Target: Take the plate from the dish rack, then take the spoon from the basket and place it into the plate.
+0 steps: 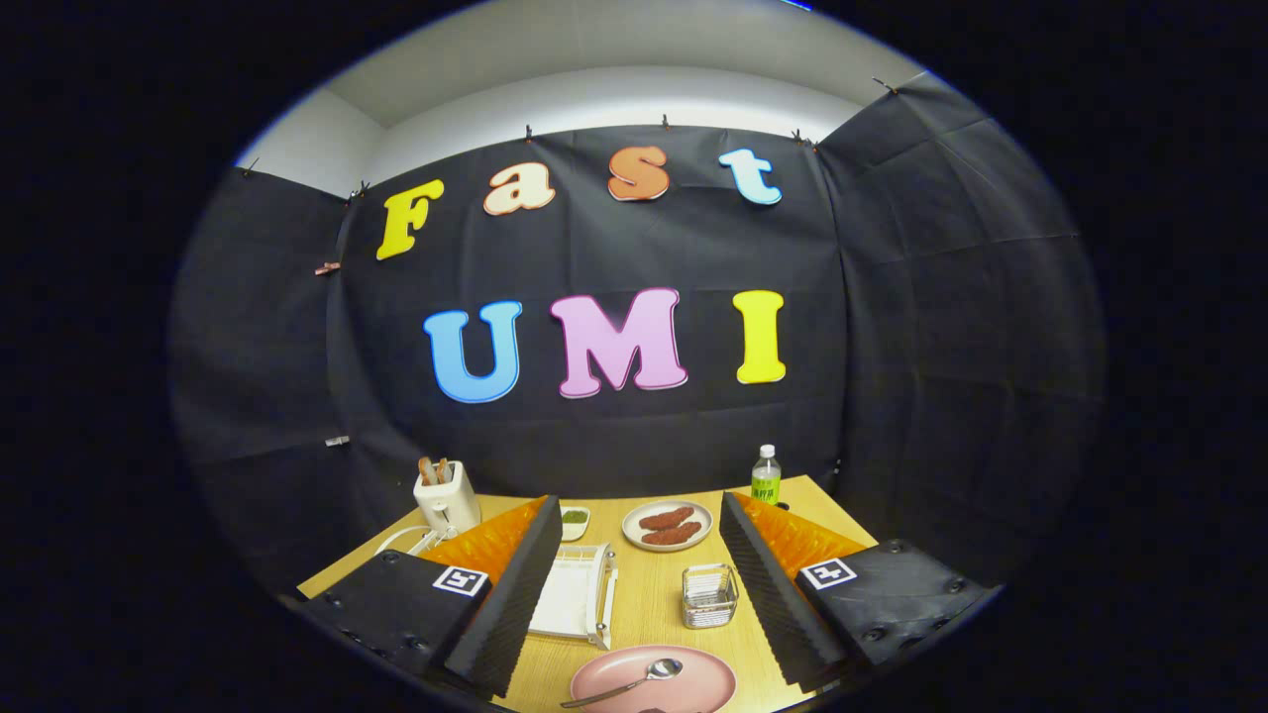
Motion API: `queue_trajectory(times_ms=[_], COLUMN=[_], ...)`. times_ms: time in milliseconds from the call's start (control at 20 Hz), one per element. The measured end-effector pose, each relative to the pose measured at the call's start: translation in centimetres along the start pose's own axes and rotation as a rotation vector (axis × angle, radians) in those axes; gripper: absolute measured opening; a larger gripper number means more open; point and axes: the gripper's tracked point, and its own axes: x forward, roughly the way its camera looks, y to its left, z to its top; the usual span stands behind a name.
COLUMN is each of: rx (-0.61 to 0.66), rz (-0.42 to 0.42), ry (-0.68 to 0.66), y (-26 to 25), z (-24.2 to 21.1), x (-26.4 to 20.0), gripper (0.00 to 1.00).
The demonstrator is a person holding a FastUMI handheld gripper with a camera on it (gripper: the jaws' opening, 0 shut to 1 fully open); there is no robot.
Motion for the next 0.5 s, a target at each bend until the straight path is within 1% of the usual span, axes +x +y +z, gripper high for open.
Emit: queue_trajectory(times_ms=[100, 300, 500], rx=[0.008, -0.038, -0.046], rz=[-0.020, -0.081, -0.094], ry=[-0.031, -0.058, -0.046], y=[-0.9, -3.2, -3.4], z=[1.4, 2.4, 2.2], x=[-0.8, -1.6, -1.9], gripper=[0.98, 0.98, 0.98])
